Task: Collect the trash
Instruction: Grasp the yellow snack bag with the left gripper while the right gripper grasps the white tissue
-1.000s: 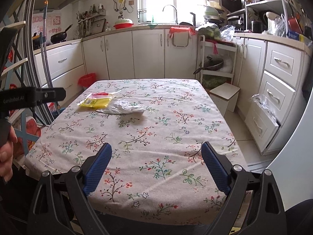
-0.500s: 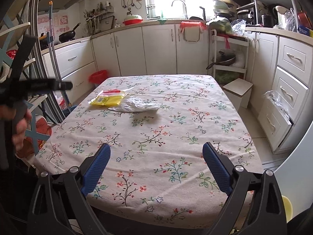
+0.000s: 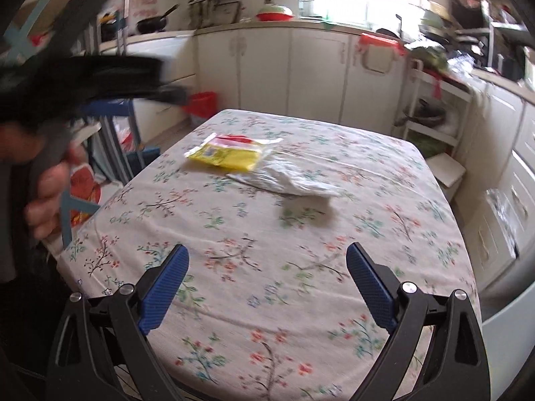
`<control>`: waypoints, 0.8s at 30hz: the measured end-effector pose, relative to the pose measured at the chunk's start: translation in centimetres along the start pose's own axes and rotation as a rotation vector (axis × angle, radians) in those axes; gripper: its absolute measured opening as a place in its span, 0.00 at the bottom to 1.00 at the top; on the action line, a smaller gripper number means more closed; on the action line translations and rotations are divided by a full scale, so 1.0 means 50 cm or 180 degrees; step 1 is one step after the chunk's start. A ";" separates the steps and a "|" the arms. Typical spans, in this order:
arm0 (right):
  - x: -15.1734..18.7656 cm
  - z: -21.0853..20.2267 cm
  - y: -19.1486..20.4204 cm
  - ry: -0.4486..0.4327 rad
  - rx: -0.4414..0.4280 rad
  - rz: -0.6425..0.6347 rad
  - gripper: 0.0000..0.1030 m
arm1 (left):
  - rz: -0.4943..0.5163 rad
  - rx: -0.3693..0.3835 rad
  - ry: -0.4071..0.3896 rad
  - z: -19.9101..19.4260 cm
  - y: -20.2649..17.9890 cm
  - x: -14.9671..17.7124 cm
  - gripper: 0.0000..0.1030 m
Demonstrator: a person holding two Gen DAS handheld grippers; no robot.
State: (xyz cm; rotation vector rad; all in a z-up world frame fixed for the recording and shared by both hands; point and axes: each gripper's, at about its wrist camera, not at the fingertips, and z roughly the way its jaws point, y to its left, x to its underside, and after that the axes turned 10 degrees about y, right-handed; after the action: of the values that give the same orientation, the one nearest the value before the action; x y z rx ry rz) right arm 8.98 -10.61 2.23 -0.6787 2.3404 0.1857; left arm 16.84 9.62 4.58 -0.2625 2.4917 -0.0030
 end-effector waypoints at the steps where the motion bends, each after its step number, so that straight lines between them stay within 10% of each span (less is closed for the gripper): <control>1: -0.006 0.002 0.000 -0.0004 0.0012 -0.0010 0.89 | 0.0081 -0.0035 0.0043 0.019 -0.006 -0.011 0.92; 24: -0.182 0.203 -0.025 0.0389 -0.0063 0.0000 0.89 | -0.0140 0.0041 0.0521 0.207 0.070 -0.110 0.92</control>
State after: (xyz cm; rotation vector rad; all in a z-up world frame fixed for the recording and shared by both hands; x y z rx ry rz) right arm 21.23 -4.75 0.54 -0.7181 2.4579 0.1720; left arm 26.61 14.70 -0.75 -0.3235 2.6467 -0.0611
